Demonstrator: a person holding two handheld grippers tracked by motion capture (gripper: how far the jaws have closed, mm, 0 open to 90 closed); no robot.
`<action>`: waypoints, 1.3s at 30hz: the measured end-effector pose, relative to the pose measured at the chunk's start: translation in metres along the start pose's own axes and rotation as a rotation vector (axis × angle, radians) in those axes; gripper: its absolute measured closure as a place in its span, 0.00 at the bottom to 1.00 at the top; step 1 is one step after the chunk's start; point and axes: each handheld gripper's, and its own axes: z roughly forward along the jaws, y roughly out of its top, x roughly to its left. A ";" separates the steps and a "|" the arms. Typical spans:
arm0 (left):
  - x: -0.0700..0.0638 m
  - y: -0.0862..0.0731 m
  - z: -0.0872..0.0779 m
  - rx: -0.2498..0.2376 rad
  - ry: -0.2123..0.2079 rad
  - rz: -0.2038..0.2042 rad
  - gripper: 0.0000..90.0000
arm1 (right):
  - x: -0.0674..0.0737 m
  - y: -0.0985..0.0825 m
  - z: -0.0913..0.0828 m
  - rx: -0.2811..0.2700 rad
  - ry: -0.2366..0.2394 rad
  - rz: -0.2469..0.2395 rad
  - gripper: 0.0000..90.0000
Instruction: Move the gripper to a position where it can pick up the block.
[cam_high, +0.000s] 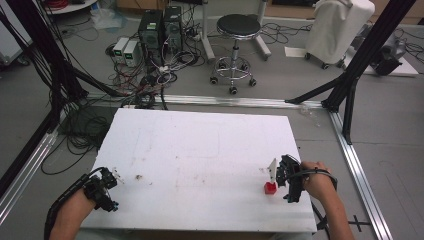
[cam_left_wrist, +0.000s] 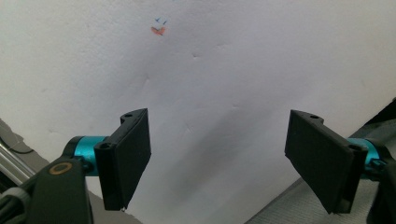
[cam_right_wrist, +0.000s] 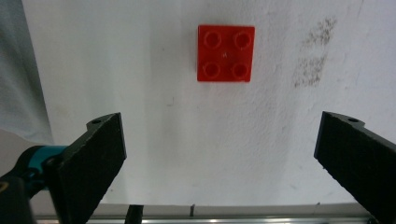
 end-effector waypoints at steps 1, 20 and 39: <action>0.000 0.000 0.000 0.000 0.001 0.001 0.25 | 0.000 0.000 0.000 0.000 0.000 0.000 0.01; 0.000 0.000 0.001 -0.002 0.001 0.000 0.25 | -0.013 0.019 0.037 -0.042 0.049 -0.004 0.01; -0.001 0.001 0.003 0.003 -0.002 0.001 0.25 | -0.012 0.021 0.055 -0.047 0.061 0.028 0.01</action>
